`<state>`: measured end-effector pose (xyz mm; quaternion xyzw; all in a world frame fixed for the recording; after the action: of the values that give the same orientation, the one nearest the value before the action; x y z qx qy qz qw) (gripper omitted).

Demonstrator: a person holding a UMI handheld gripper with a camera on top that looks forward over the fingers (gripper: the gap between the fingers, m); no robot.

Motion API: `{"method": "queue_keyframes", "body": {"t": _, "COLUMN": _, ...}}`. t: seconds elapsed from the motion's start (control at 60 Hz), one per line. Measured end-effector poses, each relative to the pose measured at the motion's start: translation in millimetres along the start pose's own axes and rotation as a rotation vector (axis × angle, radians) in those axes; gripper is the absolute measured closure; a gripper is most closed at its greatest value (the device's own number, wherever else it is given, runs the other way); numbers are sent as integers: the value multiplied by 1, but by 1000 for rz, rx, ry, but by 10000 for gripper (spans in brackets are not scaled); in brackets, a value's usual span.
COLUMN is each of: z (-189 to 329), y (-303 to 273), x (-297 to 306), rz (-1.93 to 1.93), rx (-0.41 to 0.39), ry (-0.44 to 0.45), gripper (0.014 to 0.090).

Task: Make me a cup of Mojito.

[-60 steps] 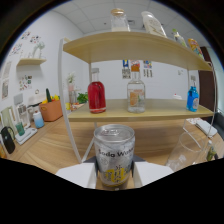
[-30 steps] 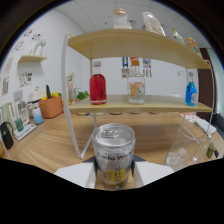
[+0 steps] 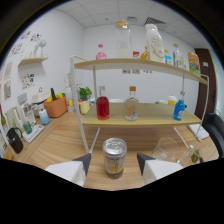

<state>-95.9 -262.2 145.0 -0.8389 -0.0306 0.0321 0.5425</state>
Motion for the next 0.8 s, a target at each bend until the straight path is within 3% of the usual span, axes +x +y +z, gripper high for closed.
{"method": "queue_keyframes", "body": {"t": 0.367, "z": -94, "y": 24, "x": 64, "rz": -15, "rx": -95, "ry": 74, "gripper": 188}}
{"method": "queue_keyframes", "body": {"t": 0.517, "z": -107, "y": 45, "x": 96, "rz": -3, "rx": -142, "ry": 116, "gripper": 185}}
{"method": "queue_keyframes", "body": {"t": 0.8, "z": -109, "y": 67, "x": 117, "rz": -21, "rx": -178, "ry": 105, "gripper": 190}}
